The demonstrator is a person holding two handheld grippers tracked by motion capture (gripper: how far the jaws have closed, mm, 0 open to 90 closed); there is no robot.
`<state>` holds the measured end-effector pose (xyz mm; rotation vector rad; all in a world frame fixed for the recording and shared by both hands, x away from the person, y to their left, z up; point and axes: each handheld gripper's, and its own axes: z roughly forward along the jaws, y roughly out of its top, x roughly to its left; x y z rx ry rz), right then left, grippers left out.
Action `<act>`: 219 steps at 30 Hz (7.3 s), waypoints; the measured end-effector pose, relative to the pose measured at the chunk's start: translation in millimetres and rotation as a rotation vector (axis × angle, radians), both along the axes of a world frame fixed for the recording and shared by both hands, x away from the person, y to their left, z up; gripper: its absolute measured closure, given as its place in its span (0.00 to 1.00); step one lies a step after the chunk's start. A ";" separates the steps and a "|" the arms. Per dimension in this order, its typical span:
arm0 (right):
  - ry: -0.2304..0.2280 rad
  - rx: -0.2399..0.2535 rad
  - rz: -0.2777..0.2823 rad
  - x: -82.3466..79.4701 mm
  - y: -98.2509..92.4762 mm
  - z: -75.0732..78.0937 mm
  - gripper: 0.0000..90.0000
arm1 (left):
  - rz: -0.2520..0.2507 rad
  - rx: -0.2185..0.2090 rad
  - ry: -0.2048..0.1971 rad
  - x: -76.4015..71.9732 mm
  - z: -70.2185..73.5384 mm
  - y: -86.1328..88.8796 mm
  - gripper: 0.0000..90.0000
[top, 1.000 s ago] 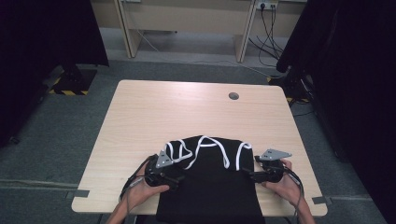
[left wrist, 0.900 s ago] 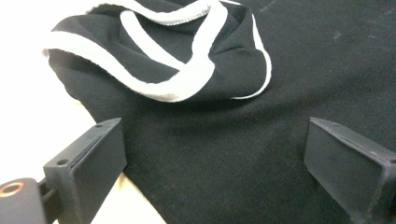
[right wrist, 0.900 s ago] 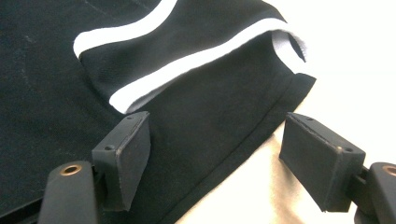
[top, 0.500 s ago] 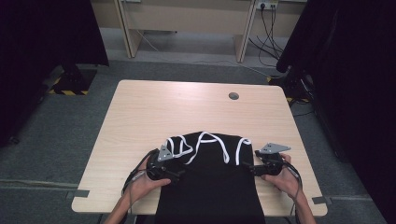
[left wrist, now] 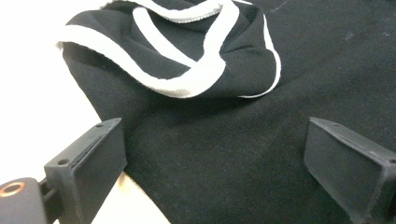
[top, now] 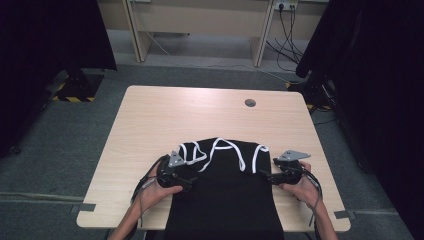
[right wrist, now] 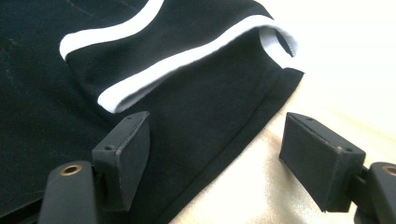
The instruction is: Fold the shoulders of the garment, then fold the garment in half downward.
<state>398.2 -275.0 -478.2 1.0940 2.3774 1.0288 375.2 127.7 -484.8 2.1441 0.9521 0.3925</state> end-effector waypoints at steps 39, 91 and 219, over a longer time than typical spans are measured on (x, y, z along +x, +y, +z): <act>0.033 0.039 0.027 62.3 17.2 25.0 0.20 | 0.122 -0.147 0.106 93.4 16.0 7.5 0.03; -0.054 0.024 0.209 73.9 41.6 62.2 0.92 | 0.078 -0.124 0.040 98.1 41.1 -5.7 0.93; -0.107 0.101 0.236 -83.9 6.4 50.8 0.60 | -0.199 -0.265 -0.103 -75.7 47.8 -21.9 0.34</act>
